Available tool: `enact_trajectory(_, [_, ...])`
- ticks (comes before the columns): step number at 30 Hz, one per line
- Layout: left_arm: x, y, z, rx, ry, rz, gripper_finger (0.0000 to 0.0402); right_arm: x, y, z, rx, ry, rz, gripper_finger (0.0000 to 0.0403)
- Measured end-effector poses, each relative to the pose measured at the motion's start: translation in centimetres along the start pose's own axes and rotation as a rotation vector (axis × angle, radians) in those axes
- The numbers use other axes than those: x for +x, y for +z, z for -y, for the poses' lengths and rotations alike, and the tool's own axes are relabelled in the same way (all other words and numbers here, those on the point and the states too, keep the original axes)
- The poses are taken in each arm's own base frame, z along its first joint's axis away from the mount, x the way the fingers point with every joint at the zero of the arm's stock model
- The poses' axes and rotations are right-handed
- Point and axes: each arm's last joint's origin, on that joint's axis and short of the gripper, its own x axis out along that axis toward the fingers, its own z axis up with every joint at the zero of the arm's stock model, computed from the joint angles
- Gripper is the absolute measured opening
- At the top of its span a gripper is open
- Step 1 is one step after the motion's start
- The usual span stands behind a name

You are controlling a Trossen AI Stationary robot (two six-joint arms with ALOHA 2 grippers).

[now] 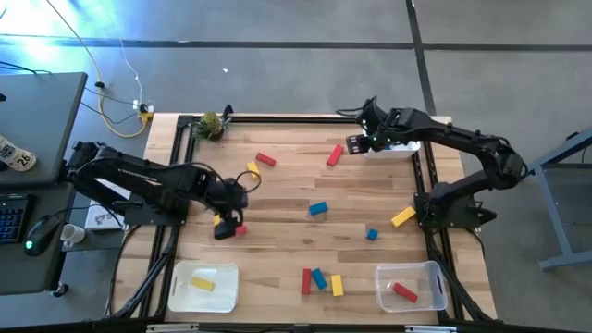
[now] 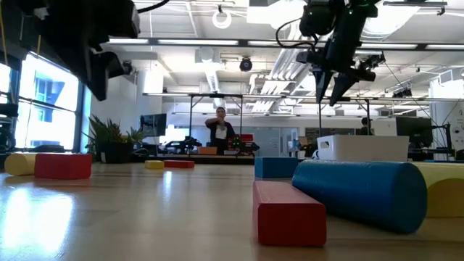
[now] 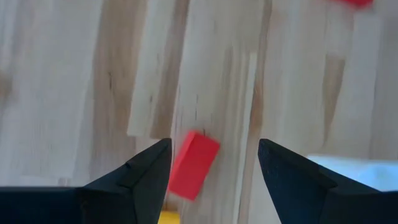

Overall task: Sort & place blocks by color
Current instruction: Put the red block into the transparent bin

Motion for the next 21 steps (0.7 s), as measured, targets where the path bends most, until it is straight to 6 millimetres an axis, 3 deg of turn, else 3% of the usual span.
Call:
enact_trajectory(13, [1.3, -2.1, 1.2, 0.203, 0.062, -0.066, 0.0227, -0.9, -4.3, -3.8, 0.009, 0.011, 0.049, 0.0151])
enact_trajectory(21, [1.8, -2.2, 1.5, 0.283, 0.124, -0.077, 0.0227, -1.6, -6.7, -5.3, 0.039, 0.034, 0.063, 0.0151])
